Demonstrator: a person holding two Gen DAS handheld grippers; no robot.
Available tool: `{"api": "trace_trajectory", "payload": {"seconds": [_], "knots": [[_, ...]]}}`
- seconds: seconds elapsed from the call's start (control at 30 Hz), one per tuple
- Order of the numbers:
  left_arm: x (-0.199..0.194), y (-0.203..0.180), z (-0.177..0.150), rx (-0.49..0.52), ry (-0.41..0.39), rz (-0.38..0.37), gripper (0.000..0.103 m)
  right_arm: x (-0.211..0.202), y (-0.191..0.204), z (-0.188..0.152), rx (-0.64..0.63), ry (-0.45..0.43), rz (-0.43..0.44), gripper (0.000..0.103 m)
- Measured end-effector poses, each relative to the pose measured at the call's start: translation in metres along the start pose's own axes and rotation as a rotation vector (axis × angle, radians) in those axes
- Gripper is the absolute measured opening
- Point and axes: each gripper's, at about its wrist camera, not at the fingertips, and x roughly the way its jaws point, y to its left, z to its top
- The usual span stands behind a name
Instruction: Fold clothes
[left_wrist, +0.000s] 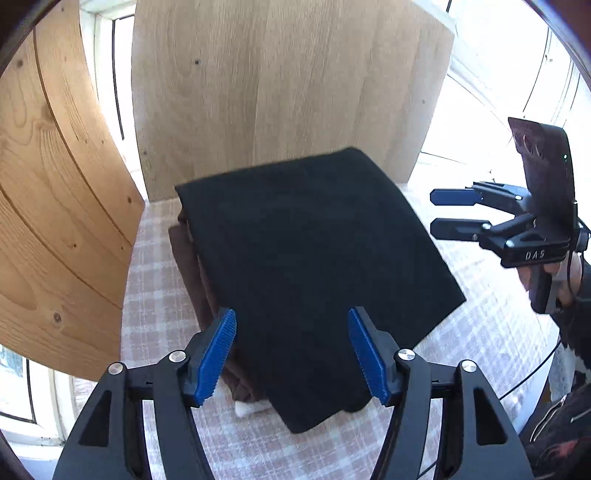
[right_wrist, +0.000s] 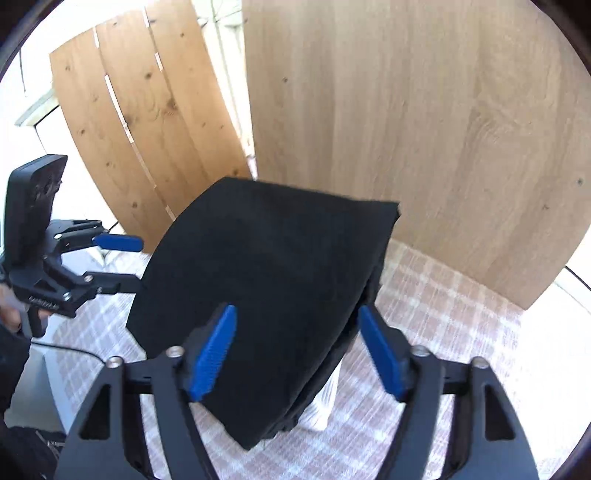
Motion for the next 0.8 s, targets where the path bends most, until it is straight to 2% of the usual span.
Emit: {"api": "trace_trajectory", "payload": {"seconds": [0.03,0.13,0.27,0.33,0.47,0.57,0.63,0.7,0.8], "knots": [[0.005,-0.002,0.007,-0.004,-0.008,0.023,0.071,0.006,-0.001,0.008,0.009,-0.003,-0.027,0.077],[0.032,-0.004,0.023,-0.002,0.010,0.056,0.071,0.035,-0.007,0.021,0.025,0.059,-0.017,0.077],[0.071,0.001,0.022,0.024,0.084,0.096,0.076,0.068,-0.003,0.018,0.001,0.143,-0.054,0.077],[0.073,0.003,0.019,0.013,0.082,0.105,0.076,0.069,0.000,0.019,0.002,0.150,-0.067,0.077],[0.047,0.008,0.021,-0.081,0.011,0.084,0.080,0.044,0.007,0.028,0.044,0.127,-0.117,0.077],[0.022,0.004,0.015,-0.108,-0.048,0.123,0.081,0.019,0.016,0.029,0.046,0.096,-0.218,0.077],[0.009,-0.002,0.009,-0.089,-0.075,0.176,0.085,0.001,0.023,0.026,0.049,0.069,-0.250,0.078],[-0.003,-0.013,0.003,-0.074,-0.086,0.232,0.102,-0.017,0.030,0.021,0.057,0.040,-0.257,0.080],[-0.025,-0.033,-0.005,-0.088,-0.118,0.229,0.102,-0.039,0.043,0.011,0.099,0.011,-0.263,0.081]]}}
